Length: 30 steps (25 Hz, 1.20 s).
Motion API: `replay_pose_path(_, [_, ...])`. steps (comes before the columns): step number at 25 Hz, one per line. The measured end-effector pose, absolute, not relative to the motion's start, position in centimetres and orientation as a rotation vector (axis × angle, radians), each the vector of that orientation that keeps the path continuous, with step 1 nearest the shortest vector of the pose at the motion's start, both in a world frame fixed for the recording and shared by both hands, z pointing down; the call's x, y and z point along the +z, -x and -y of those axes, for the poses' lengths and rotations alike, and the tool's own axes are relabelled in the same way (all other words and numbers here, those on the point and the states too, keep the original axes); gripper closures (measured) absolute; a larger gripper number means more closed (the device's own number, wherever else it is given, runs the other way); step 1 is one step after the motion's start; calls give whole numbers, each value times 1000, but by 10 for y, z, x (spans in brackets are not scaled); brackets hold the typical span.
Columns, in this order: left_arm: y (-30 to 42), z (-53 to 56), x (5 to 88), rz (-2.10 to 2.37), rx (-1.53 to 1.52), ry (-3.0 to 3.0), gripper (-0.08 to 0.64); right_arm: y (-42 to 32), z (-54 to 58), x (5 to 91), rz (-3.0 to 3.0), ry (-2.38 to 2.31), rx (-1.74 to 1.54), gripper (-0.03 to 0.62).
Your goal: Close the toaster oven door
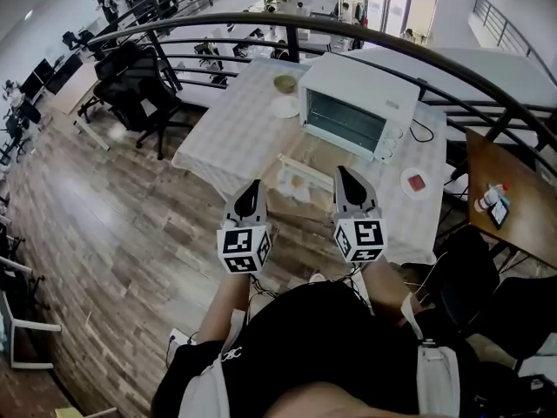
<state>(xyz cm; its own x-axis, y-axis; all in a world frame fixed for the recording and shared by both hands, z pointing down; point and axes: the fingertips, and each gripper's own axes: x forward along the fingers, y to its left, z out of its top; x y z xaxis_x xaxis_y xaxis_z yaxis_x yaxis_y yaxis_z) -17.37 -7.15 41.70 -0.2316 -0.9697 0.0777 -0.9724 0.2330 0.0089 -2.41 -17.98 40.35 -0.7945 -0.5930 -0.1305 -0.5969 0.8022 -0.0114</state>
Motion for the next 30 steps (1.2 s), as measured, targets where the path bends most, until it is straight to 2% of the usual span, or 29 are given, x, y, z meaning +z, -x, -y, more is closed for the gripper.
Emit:
replay_pose_path(18, [246,169,475,2185,185,-1985,543,81,264,435,-2883,1115,-61,594])
replay_pose_path(20, [252,174,486,2150,195,-1993,521,83,267,441,-2886,1151,-73,594])
replay_pose_path(22, [256,176,501,2106,222,-2000,444,84,266,445,-2886,1188,-86,594])
replay_pose_path(30, [271,186,564,1981,331,-1972,428,77,263,454,-2884,1319,-88,594])
